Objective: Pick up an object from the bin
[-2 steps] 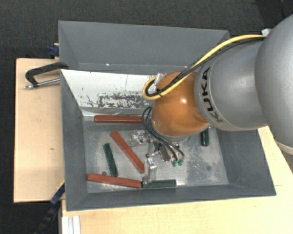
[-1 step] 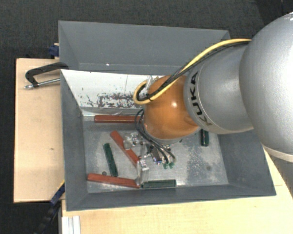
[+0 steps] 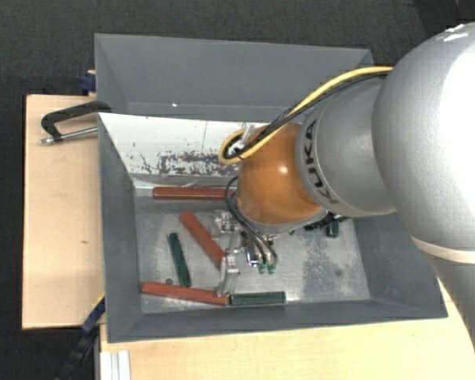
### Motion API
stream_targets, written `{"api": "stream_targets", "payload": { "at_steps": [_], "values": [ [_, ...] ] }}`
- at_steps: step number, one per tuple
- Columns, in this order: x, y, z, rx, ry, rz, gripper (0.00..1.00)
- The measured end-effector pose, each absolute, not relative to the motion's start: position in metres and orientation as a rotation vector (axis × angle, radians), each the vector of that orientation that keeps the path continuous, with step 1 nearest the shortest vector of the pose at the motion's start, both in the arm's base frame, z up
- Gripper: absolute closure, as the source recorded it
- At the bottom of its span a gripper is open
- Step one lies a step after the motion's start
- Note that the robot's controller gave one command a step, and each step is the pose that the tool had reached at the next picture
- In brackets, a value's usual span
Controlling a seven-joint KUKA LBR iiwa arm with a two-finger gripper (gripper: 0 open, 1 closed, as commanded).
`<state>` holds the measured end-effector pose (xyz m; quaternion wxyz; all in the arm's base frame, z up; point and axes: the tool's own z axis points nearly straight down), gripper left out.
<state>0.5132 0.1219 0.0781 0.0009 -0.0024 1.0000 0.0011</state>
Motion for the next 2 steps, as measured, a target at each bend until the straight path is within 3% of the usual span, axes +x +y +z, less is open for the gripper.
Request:
{"api": "stream_targets", "payload": {
  "at_steps": [1,2],
  "values": [
    [0.512,0.108,0.072,0.002,3.141,0.003,0.00],
    [0.525,0.104,0.071,0.134,3.134,0.004,1.00]
  ]
}}
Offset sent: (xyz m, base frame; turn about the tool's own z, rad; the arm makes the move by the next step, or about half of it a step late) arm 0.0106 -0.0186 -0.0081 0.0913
